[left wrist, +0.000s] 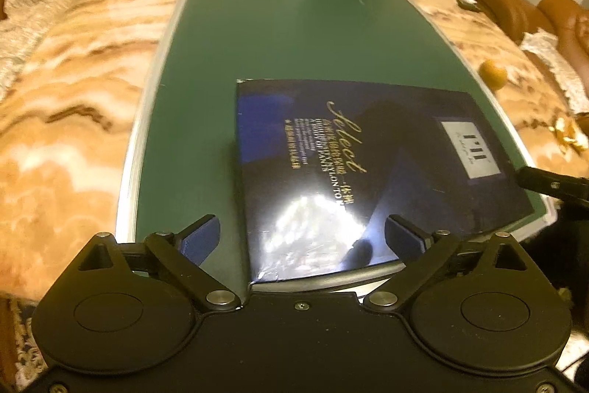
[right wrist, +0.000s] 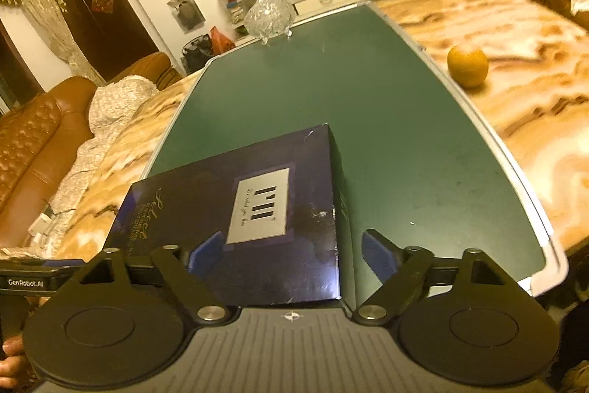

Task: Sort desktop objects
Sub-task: 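Open both tools and pull them back from the box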

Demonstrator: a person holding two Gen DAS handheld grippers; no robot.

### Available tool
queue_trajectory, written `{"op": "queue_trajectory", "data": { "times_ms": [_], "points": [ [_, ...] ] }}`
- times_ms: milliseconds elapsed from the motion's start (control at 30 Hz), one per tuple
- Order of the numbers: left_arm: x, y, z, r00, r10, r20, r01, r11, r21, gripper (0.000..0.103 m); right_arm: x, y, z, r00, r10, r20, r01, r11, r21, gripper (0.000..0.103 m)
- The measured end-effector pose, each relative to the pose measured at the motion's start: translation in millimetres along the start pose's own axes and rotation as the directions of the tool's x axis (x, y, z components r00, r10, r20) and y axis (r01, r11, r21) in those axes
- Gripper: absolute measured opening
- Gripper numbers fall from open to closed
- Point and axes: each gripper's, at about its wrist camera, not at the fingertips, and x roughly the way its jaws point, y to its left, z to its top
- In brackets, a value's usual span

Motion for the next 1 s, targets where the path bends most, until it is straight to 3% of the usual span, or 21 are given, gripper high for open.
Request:
{"op": "queue_trajectory", "data": {
  "times_ms": [133,200,267,367,567,900,1000],
  "points": [
    [-13,-13,-8,0.996,0.089,0.027,-0.09,0.996,0.009,0.101,-10,23,-14,0.998,-0.066,-0.001,0.066,0.997,-0.047,0.088],
    [-21,-20,-15,0.991,0.132,0.038,-0.132,0.991,0.007,0.103,-15,36,-23,0.994,-0.111,0.003,0.111,0.991,-0.07,0.098],
    [-27,-27,-22,0.986,0.161,0.034,-0.161,0.987,0.002,0.103,-20,51,-33,0.986,-0.167,0.009,0.167,0.981,-0.099,0.101],
    [-32,-33,-31,0.986,0.163,0.017,-0.163,0.986,-0.021,0.103,-27,73,-49,0.973,-0.229,0.023,0.23,0.96,-0.16,0.103],
    [-44,-39,-49,0.977,0.215,0.005,-0.214,0.974,-0.078,0.103,-38,101,-69,0.962,-0.274,0.02,0.271,0.938,-0.214,0.103],
    [-47,-45,-64,0.972,0.235,-0.03,-0.236,0.971,-0.033,0.103,-50,114,-79,0.944,-0.329,0.019,0.326,0.926,-0.191,0.103],
    [-48,-47,-67,0.967,0.252,-0.028,-0.252,0.967,-0.025,0.103,-45,117,-76,0.937,-0.347,-0.029,0.334,0.92,-0.203,0.103]
  ]
}}
